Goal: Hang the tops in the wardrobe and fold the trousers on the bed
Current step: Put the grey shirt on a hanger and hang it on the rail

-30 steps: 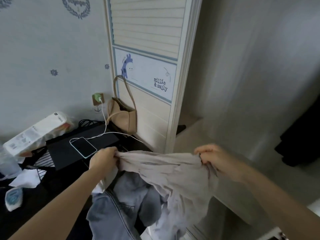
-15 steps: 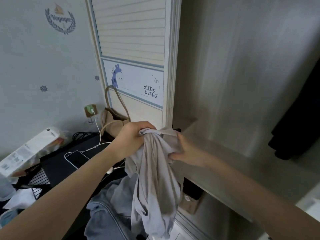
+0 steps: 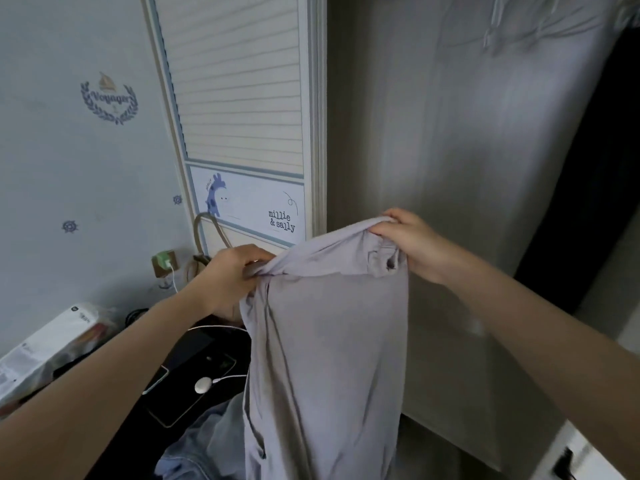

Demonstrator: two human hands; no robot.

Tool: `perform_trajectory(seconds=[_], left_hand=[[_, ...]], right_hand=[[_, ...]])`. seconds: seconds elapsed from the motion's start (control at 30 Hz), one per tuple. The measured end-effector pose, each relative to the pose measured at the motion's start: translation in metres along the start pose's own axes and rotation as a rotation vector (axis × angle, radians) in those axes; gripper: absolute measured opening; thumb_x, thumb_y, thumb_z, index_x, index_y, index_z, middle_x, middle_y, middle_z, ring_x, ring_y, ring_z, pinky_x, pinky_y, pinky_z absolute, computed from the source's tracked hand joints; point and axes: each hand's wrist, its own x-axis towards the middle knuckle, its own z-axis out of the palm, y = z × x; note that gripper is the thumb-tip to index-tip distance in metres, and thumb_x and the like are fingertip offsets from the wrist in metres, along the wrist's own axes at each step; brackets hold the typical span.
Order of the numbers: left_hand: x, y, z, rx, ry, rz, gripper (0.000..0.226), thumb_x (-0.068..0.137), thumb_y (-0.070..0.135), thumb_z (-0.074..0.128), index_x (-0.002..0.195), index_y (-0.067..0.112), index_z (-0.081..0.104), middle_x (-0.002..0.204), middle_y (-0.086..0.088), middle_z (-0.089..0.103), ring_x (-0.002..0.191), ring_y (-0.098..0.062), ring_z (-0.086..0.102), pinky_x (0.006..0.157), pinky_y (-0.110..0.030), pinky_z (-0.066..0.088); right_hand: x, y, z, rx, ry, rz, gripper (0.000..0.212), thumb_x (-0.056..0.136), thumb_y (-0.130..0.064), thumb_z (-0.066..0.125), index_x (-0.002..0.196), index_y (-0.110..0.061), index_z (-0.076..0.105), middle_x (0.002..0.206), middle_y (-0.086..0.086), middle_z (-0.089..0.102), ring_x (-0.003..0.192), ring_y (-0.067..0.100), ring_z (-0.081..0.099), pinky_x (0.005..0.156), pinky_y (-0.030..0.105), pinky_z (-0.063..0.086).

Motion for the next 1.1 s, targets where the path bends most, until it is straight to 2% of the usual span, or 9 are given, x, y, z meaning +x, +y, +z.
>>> perform_trajectory(seconds=[0.17, 0.3, 0.43, 0.63, 0.73, 0.83, 0.9, 1.0, 1.1], left_hand=[[0.028, 0.021, 0.009, -0.021, 0.019, 0.033, 0.029, 0.08, -0.009, 0.064, 0.101, 0.009, 0.073, 0.092, 0.004, 0.066, 0.094, -0.021, 0.064, 0.079, -0.019, 0.041], [0.046, 0.047, 0.011, -0.037, -0.149, 0.126, 0.038, 0.077, -0.006, 0.061, 0.069, 0.031, 0.056, 0.077, 0.013, 0.057, 0.082, -0.023, 0.06, 0.079, -0.031, 0.05], [0.065, 0.066, 0.015, -0.034, -0.162, 0.091, 0.044, 0.074, 0.003, 0.075, 0.109, 0.023, 0.058, 0.093, 0.008, 0.058, 0.08, -0.01, 0.055, 0.067, -0.008, 0.04], [0.088, 0.076, 0.014, -0.18, -0.011, -0.073, 0.037, 0.083, 0.015, 0.072, 0.115, 0.019, 0.055, 0.108, -0.006, 0.063, 0.09, -0.026, 0.061, 0.074, -0.033, 0.051], [0.083, 0.071, 0.022, -0.809, -0.635, -0.256, 0.067, 0.073, 0.056, 0.076, 0.122, 0.014, 0.059, 0.129, -0.017, 0.061, 0.109, -0.031, 0.063, 0.097, -0.044, 0.049], [0.076, 0.068, 0.042, -1.03, -1.057, -0.241, 0.09, 0.077, 0.081, 0.04, 0.134, 0.013, 0.053, 0.131, -0.021, 0.059, 0.096, -0.037, 0.067, 0.086, -0.044, 0.053], [0.079, 0.075, 0.063, -0.941, -0.872, -0.389, 0.08, 0.087, 0.075, 0.031, 0.125, 0.012, 0.061, 0.12, -0.018, 0.066, 0.09, -0.036, 0.07, 0.081, -0.042, 0.058], [0.082, 0.093, 0.095, -0.734, -0.475, -0.451, 0.032, 0.098, 0.032, 0.056, 0.107, 0.003, 0.066, 0.114, -0.028, 0.065, 0.08, -0.026, 0.069, 0.074, -0.032, 0.06], [0.08, 0.109, 0.118, -0.61, -0.51, -0.405, 0.025, 0.097, 0.02, 0.056, 0.119, 0.008, 0.061, 0.116, -0.022, 0.064, 0.1, -0.026, 0.065, 0.088, -0.039, 0.057]], right_hand=[[-0.018, -0.041, -0.027, 0.204, -0.154, -0.01, 0.014, 0.088, 0.0, 0.059, 0.102, 0.0, 0.062, 0.086, 0.011, 0.067, 0.08, 0.02, 0.067, 0.072, 0.029, 0.055], [-0.023, -0.056, -0.044, 0.196, -0.077, -0.092, 0.011, 0.089, 0.001, 0.057, 0.095, -0.002, 0.066, 0.09, 0.011, 0.07, 0.087, 0.02, 0.068, 0.084, 0.032, 0.053], [-0.022, -0.069, -0.061, 0.133, 0.113, -0.191, 0.011, 0.09, -0.003, 0.058, 0.086, -0.01, 0.064, 0.085, 0.006, 0.067, 0.08, 0.016, 0.064, 0.079, 0.029, 0.051], [-0.026, -0.085, -0.073, 0.121, 0.216, -0.281, 0.009, 0.092, -0.005, 0.057, 0.09, -0.012, 0.063, 0.089, 0.004, 0.065, 0.082, 0.013, 0.062, 0.077, 0.024, 0.05], [-0.035, -0.089, -0.077, 0.084, 0.158, -0.26, 0.014, 0.085, 0.006, 0.054, 0.084, -0.006, 0.061, 0.08, 0.009, 0.061, 0.076, 0.017, 0.06, 0.07, 0.027, 0.049], [-0.046, -0.09, -0.084, 0.171, 0.037, -0.198, 0.018, 0.073, 0.007, 0.045, 0.083, -0.004, 0.053, 0.069, 0.011, 0.05, 0.062, 0.019, 0.053, 0.061, 0.027, 0.042], [-0.054, -0.089, -0.087, 0.202, -0.045, -0.181, 0.013, 0.071, 0.005, 0.04, 0.072, -0.006, 0.047, 0.062, 0.008, 0.048, 0.055, 0.017, 0.05, 0.055, 0.023, 0.042], [-0.063, -0.083, -0.091, 0.275, -0.167, -0.142, 0.025, 0.075, 0.006, 0.029, 0.061, -0.008, 0.044, 0.058, 0.005, 0.042, 0.052, 0.015, 0.043, 0.052, 0.022, 0.041], [-0.068, -0.079, -0.097, 0.294, -0.248, -0.157, 0.031, 0.073, 0.003, 0.029, 0.053, -0.012, 0.049, 0.058, 0.003, 0.041, 0.056, 0.017, 0.038, 0.057, 0.028, 0.036]])
